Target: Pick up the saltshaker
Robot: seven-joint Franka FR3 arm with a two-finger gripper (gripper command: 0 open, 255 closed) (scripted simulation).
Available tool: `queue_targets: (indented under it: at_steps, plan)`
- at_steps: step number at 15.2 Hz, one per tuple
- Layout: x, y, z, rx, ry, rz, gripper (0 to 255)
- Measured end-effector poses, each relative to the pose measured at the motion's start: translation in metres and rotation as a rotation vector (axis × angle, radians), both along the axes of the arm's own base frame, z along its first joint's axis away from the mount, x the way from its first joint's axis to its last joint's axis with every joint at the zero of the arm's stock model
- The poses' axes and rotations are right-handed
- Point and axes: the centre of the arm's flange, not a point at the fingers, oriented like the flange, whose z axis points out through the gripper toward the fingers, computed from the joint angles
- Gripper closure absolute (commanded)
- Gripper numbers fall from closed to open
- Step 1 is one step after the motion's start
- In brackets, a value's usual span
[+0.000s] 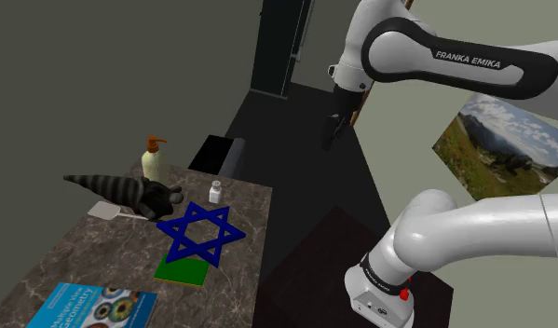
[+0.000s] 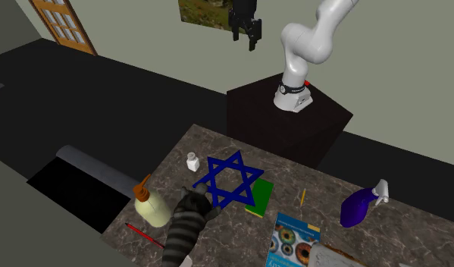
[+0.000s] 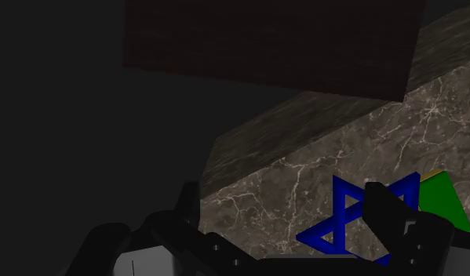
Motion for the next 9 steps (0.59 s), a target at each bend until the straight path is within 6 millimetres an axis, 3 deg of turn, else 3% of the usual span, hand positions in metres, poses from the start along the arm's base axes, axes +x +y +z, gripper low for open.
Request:
queue_targets:
  at_steps: [3, 9]
  plan:
    - [0.012, 0.005, -0.011, -0.004, 0.007, 0.002, 0]
    - [0.07, 0.029, -0.058, -0.02, 0.036, 0.012, 0]
